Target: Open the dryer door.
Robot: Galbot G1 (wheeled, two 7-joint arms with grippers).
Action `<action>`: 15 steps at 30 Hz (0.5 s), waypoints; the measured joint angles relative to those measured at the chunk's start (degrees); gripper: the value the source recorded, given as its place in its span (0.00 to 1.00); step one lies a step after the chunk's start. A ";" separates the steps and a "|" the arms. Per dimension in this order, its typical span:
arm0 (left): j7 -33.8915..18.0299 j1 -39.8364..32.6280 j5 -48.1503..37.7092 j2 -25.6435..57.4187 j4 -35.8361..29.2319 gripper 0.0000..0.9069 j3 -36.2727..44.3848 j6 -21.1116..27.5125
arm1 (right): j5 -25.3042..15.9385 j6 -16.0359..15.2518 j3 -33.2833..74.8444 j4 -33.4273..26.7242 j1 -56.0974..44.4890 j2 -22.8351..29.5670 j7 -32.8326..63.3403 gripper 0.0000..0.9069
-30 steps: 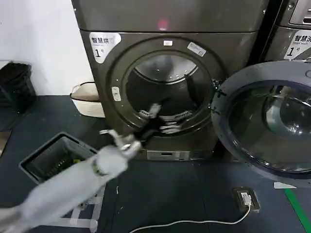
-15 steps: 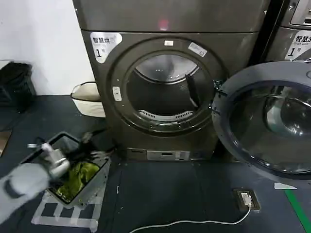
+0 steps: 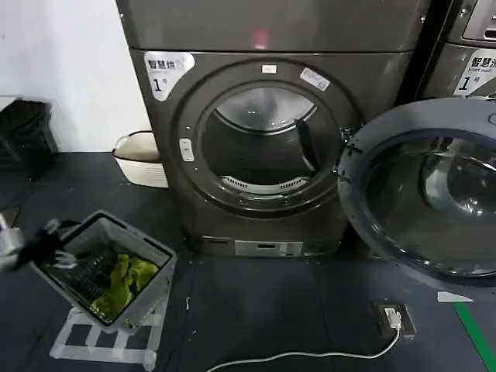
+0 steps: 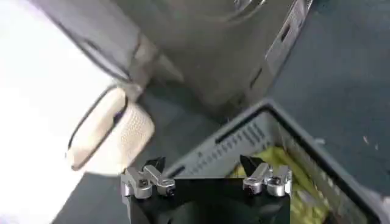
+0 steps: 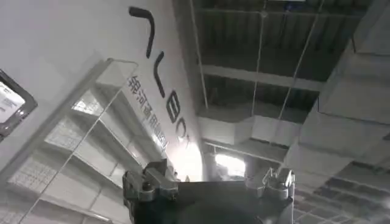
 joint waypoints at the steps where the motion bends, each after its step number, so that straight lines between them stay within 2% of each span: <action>1: 0.83 0.02 0.40 0.17 0.77 1.00 -0.16 0.31 | -0.12 0.04 0.11 -0.02 -0.04 -0.02 -0.06 1.00; 5: 3.78 0.47 2.93 0.62 2.70 1.00 -0.18 1.29 | -0.19 0.06 0.51 0.16 -0.33 -0.12 -0.15 1.00; 15: 7.41 0.32 6.85 0.38 3.28 1.00 -0.27 3.53 | -0.32 0.10 1.06 0.96 -1.47 0.74 -0.40 1.00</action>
